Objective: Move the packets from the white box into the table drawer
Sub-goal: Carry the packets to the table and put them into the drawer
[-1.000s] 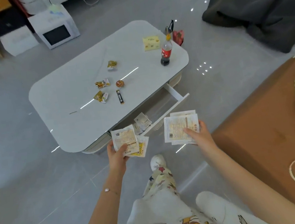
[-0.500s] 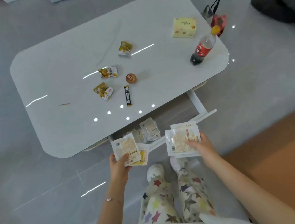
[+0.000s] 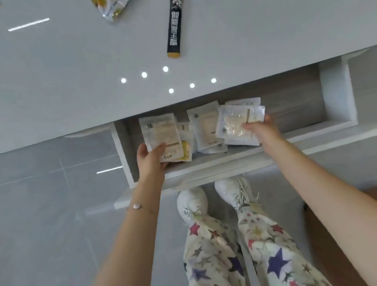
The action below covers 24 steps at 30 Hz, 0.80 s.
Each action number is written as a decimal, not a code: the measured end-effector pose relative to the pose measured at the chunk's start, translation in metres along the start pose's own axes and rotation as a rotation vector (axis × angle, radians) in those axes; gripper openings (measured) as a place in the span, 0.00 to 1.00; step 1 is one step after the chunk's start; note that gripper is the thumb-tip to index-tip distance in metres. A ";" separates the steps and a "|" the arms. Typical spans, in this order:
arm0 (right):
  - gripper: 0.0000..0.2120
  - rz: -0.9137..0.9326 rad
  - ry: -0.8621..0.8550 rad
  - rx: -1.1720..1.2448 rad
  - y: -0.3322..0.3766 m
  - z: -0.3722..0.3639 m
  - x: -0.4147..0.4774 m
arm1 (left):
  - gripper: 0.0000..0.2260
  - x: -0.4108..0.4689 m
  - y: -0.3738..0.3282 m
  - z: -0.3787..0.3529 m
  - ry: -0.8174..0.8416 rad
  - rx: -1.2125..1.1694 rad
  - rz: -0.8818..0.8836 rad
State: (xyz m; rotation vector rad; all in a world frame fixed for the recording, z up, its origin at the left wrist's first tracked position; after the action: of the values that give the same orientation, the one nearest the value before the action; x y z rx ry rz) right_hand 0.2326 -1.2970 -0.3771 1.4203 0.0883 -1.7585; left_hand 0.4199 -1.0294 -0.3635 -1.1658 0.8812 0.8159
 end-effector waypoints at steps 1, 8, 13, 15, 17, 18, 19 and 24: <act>0.18 0.006 -0.009 -0.027 -0.004 -0.002 0.008 | 0.11 0.007 0.004 -0.002 0.000 0.004 -0.002; 0.19 0.056 0.037 -0.165 -0.001 -0.020 0.013 | 0.16 0.021 -0.006 0.002 -0.044 0.251 -0.157; 0.25 0.216 -0.024 -0.250 0.032 -0.003 -0.031 | 0.21 -0.027 -0.045 0.008 -0.091 0.457 -0.421; 0.25 0.303 -0.027 -0.311 0.053 0.005 -0.061 | 0.22 -0.054 -0.062 0.011 -0.081 0.549 -0.518; 0.24 0.394 -0.003 -0.381 0.080 0.009 -0.099 | 0.22 -0.088 -0.081 0.013 -0.054 0.613 -0.597; 0.25 0.433 0.022 -0.412 0.094 0.011 -0.119 | 0.22 -0.108 -0.092 0.014 -0.044 0.646 -0.636; 0.26 0.460 0.051 -0.433 0.108 0.014 -0.140 | 0.22 -0.130 -0.103 0.015 -0.038 0.678 -0.673; 0.19 0.602 0.183 -0.459 0.190 0.025 -0.257 | 0.21 -0.251 -0.163 0.031 -0.082 0.876 -0.850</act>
State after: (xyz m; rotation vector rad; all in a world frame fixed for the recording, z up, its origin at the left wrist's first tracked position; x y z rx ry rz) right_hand 0.3325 -1.2877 -0.0730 1.1116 0.1353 -1.0317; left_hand 0.4605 -1.0528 -0.0663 -0.5960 0.4866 -0.2293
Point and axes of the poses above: each hand's wrist, its own x-axis towards the middle knuckle, its own z-axis out of the back of the hand, y = z × x, the point moved 10 cm from there along x, towards the middle knuckle, and after that the axes turned 4 degrees about -y, right-handed, at the moved point
